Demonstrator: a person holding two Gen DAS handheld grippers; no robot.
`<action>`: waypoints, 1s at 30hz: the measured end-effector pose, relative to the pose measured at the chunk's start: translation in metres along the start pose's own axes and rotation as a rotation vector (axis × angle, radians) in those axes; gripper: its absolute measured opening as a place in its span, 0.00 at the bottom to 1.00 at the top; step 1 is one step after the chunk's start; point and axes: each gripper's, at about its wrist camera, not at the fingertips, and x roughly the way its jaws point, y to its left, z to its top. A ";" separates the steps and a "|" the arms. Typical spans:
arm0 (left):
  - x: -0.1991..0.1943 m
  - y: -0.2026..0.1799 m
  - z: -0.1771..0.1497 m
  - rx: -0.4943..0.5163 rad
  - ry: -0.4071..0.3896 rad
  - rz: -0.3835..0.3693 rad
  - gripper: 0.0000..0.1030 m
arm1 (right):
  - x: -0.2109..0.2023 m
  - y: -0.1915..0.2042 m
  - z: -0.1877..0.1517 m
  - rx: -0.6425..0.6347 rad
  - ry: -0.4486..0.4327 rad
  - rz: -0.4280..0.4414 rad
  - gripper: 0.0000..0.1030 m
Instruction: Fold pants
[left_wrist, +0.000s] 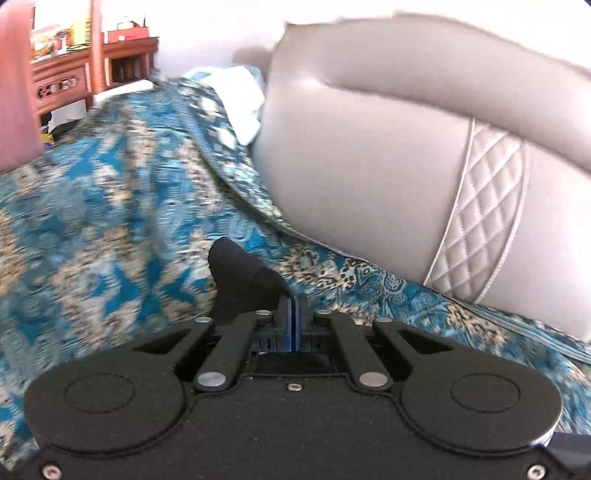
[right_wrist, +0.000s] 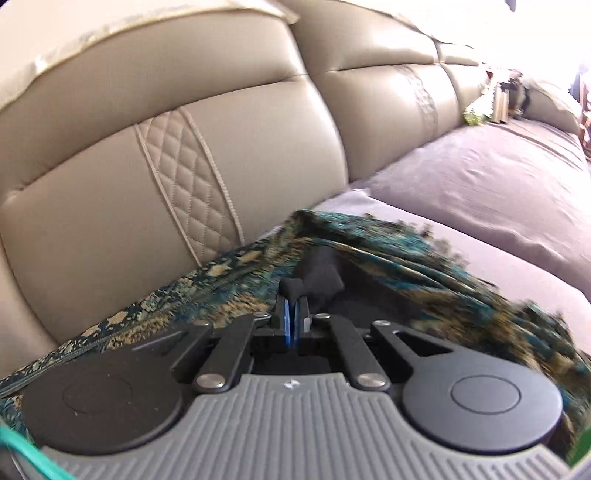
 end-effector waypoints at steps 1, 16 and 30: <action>-0.013 0.012 -0.006 -0.012 -0.003 -0.017 0.02 | -0.009 -0.009 -0.005 0.014 -0.001 0.000 0.03; -0.092 0.115 -0.116 0.007 0.039 -0.007 0.02 | -0.087 -0.109 -0.132 0.044 0.079 -0.139 0.04; -0.093 0.129 -0.152 0.060 0.097 0.043 0.03 | -0.093 -0.132 -0.158 0.091 0.137 -0.185 0.04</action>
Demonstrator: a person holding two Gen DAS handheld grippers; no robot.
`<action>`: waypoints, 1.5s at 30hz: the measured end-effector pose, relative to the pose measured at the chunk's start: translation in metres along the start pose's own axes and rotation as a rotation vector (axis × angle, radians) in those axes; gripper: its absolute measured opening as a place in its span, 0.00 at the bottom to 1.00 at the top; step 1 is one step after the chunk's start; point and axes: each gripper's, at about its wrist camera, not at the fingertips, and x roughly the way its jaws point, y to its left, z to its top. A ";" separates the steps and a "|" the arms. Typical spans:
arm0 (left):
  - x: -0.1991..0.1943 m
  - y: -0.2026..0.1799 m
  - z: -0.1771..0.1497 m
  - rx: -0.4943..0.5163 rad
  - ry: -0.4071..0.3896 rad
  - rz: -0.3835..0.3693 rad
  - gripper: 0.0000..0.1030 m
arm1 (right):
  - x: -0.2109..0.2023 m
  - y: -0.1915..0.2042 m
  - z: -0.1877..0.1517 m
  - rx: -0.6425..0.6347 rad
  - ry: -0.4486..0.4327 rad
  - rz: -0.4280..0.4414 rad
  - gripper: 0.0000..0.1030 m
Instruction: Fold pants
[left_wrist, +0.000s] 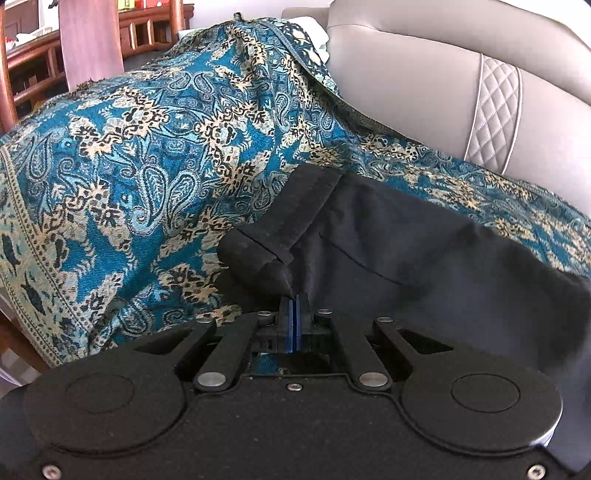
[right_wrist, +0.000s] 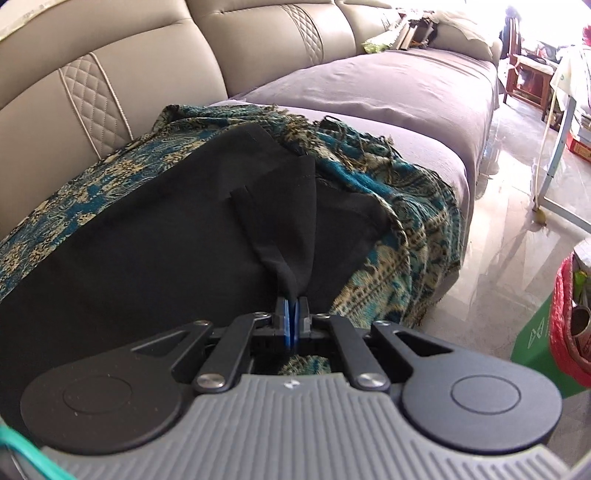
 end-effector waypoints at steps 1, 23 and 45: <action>0.000 0.000 -0.002 0.003 0.001 0.000 0.03 | 0.000 -0.001 -0.001 0.002 0.003 -0.004 0.04; -0.002 0.012 -0.012 0.023 0.056 0.006 0.03 | 0.004 -0.008 0.003 -0.043 0.067 -0.071 0.08; -0.024 0.013 -0.011 0.074 0.038 -0.014 0.23 | -0.024 0.011 0.003 -0.143 0.109 -0.114 0.69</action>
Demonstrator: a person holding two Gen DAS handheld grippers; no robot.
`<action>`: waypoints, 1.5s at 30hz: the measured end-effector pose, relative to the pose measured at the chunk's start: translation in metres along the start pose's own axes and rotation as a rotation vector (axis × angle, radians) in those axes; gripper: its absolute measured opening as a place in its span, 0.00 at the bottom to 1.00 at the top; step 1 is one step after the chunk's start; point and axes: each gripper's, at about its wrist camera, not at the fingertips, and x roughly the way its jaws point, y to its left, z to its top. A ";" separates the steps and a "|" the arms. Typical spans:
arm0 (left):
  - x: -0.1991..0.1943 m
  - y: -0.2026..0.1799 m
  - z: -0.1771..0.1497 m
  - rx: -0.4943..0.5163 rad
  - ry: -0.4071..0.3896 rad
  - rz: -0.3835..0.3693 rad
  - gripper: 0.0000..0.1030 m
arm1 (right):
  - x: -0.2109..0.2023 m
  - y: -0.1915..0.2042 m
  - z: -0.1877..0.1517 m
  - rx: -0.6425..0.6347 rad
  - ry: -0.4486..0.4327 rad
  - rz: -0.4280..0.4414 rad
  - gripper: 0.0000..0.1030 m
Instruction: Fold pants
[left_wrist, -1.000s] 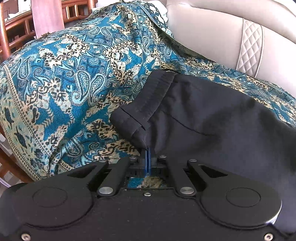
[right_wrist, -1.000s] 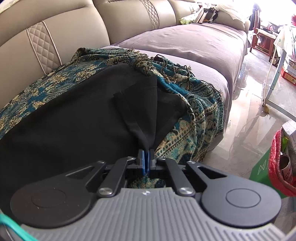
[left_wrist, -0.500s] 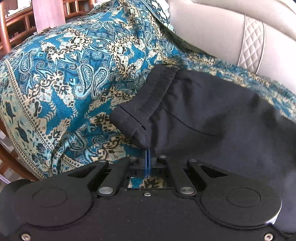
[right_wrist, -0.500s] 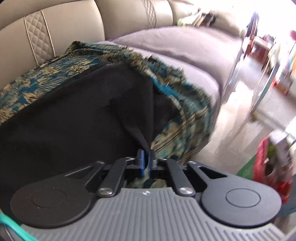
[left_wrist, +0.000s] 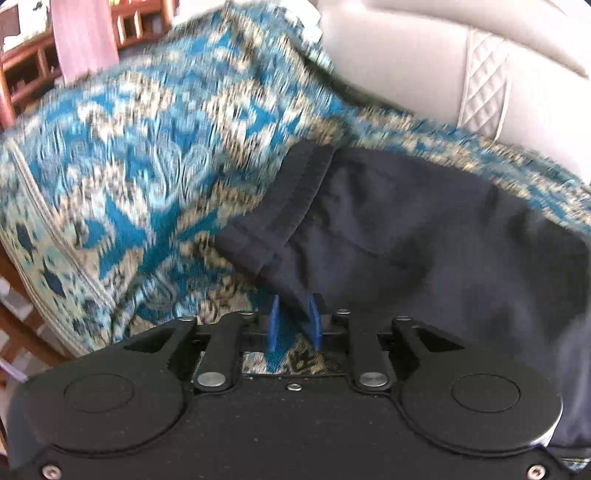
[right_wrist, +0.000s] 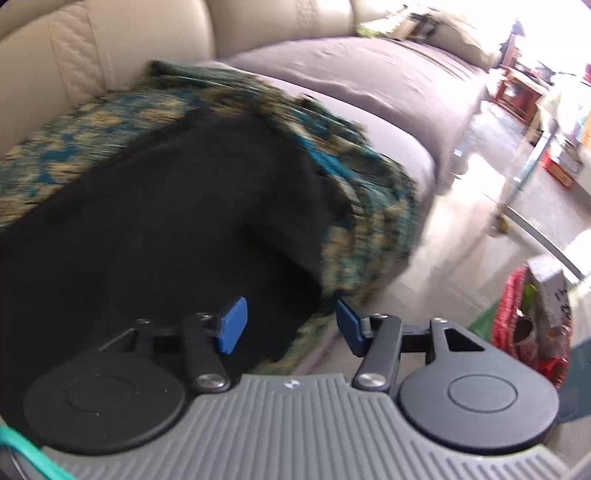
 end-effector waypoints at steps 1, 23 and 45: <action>-0.007 -0.002 0.002 0.012 -0.022 0.001 0.28 | -0.007 0.007 0.001 -0.013 -0.005 0.030 0.70; -0.026 -0.090 -0.031 0.133 -0.002 -0.260 0.51 | -0.118 0.365 -0.048 -0.417 0.130 1.044 0.83; -0.018 -0.101 -0.078 0.256 -0.089 -0.317 0.56 | -0.077 0.413 -0.114 -0.473 0.603 1.241 0.34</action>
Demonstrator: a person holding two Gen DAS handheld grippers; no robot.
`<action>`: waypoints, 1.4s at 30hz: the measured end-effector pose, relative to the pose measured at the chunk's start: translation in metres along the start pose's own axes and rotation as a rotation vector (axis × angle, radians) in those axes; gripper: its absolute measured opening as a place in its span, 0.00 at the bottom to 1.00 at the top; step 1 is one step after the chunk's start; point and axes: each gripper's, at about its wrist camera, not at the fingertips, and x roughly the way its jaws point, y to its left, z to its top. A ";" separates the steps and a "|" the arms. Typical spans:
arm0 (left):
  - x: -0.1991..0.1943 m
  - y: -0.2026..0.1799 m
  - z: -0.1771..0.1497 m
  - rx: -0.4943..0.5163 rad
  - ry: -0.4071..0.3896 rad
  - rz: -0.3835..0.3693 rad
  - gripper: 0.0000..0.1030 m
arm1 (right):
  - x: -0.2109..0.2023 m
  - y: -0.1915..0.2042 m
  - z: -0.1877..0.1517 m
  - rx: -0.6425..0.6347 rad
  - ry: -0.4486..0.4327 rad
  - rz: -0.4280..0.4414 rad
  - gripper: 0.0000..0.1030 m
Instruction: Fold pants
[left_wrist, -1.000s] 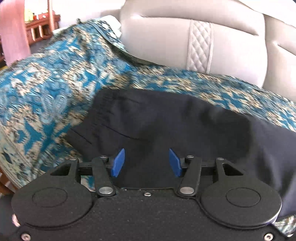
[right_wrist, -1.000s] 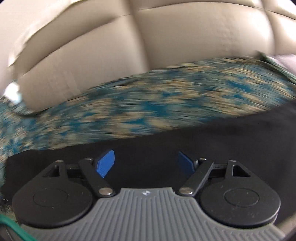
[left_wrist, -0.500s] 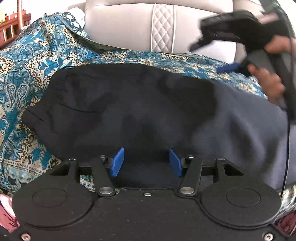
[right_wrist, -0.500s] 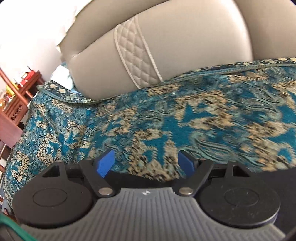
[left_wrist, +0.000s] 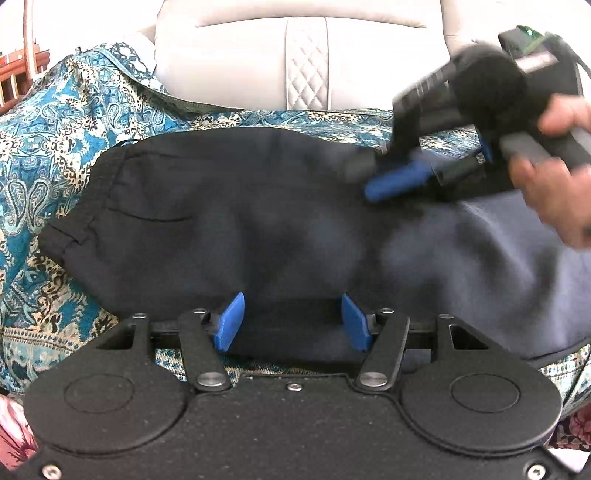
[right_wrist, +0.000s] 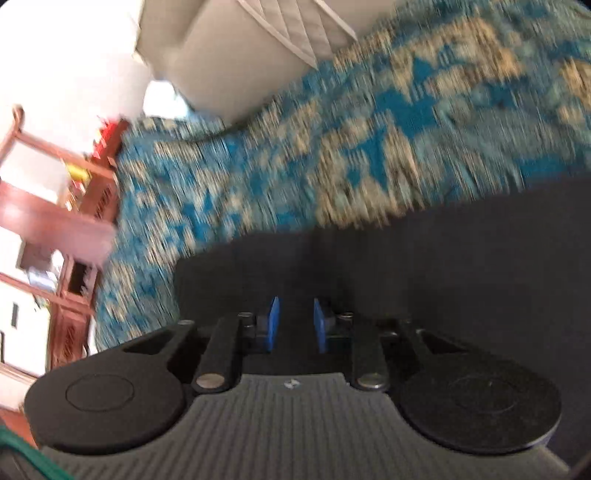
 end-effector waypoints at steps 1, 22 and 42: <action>0.000 0.000 0.000 0.001 -0.002 0.000 0.56 | 0.002 -0.001 -0.006 -0.004 0.029 -0.038 0.29; -0.003 -0.005 -0.006 0.004 -0.033 0.008 0.60 | -0.023 0.032 0.005 -0.138 -0.031 -0.152 0.18; -0.003 -0.006 -0.009 0.009 -0.047 -0.005 0.67 | -0.083 0.045 -0.025 -0.241 -0.196 -0.165 0.62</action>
